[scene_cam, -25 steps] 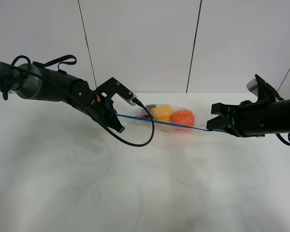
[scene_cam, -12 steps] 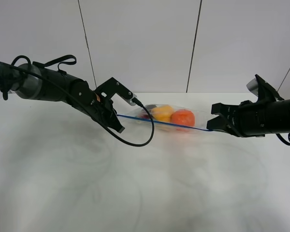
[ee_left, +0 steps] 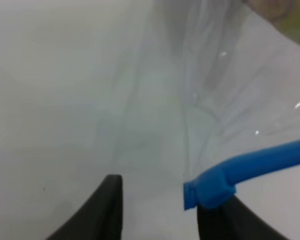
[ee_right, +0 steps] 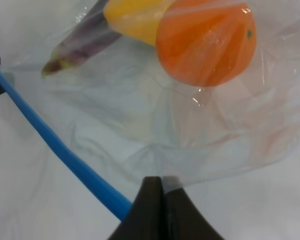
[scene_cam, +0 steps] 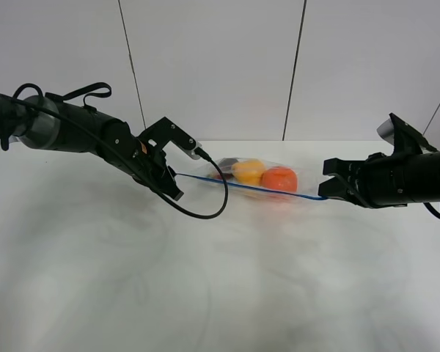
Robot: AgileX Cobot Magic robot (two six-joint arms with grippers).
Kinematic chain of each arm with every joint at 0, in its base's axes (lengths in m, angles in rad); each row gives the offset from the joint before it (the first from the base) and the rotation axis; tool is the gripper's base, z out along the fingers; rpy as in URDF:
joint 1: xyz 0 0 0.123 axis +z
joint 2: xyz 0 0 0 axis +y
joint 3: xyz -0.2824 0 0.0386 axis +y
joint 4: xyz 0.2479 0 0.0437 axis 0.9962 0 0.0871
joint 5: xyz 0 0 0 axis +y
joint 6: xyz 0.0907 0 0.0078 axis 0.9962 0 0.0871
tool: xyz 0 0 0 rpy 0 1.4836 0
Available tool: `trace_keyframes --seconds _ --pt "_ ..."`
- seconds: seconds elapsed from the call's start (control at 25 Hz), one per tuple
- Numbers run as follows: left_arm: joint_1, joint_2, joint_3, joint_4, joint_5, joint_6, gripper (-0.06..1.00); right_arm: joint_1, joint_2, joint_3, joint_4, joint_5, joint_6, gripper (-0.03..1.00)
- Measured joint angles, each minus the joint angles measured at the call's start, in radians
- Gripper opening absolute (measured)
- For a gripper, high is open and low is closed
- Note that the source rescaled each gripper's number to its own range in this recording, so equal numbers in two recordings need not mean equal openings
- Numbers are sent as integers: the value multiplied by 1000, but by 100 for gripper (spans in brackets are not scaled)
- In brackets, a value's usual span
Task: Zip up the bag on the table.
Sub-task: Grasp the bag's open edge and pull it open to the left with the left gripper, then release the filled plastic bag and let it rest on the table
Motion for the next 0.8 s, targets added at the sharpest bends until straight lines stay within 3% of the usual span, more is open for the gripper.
trace_keyframes --seconds 0.24,0.56,0.8 --pt "0 0 0 1 17 -5 42 0 0 0 0 -5 0 0" --pt "52 0 0 1 31 -154 42 0 0 0 -8 -9 0 0" --pt "92 0 0 1 83 -201 42 0 0 0 -16 -9 0 0"
